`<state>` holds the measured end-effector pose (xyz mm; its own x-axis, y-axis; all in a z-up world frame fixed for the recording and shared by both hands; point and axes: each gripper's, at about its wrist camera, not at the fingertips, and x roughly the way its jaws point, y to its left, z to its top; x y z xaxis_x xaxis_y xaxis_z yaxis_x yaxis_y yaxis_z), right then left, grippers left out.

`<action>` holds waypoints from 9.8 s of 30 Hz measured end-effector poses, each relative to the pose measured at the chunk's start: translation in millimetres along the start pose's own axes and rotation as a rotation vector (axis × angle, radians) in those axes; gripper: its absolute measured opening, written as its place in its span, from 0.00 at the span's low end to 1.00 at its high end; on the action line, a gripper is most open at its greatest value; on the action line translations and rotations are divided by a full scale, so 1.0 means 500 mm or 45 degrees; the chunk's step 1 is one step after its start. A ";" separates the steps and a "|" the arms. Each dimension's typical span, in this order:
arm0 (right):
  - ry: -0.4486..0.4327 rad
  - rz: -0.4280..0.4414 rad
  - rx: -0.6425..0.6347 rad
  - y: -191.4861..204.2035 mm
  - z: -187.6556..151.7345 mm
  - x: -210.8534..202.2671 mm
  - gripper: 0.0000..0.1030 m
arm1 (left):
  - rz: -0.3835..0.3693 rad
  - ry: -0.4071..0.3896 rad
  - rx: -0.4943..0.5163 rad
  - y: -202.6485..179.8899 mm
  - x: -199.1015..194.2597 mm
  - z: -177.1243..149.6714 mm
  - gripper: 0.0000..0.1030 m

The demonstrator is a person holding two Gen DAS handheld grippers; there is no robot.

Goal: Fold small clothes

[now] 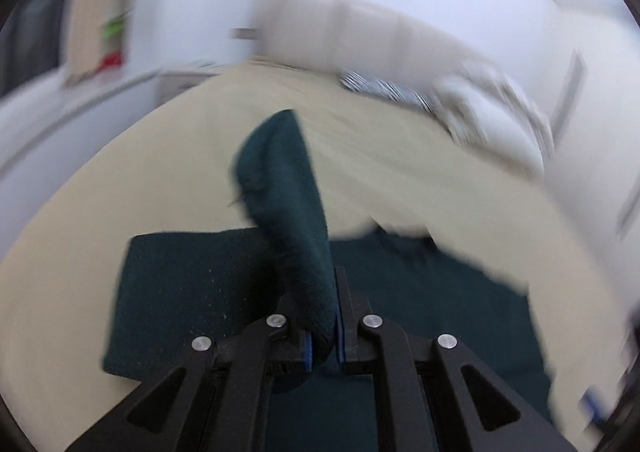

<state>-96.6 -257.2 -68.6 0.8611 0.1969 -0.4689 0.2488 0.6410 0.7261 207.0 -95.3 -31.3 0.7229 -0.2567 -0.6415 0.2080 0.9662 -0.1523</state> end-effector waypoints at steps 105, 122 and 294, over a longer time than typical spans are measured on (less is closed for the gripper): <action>0.525 0.166 -0.133 -0.078 0.114 0.461 0.68 | -0.173 0.211 -0.279 0.289 0.186 -0.083 0.19; 0.402 0.138 -0.138 -0.027 0.042 0.144 0.77 | -0.076 0.224 -0.278 0.338 -0.156 -0.244 0.53; 0.176 -0.581 -0.593 -0.152 0.096 0.060 0.06 | 0.004 0.129 -0.174 0.287 -0.069 -0.243 0.08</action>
<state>-68.5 -335.5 -113.7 0.6421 -0.0963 -0.7605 0.3303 0.9300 0.1611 131.7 55.1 -122.5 0.6519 -0.2569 -0.7134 0.1095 0.9629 -0.2467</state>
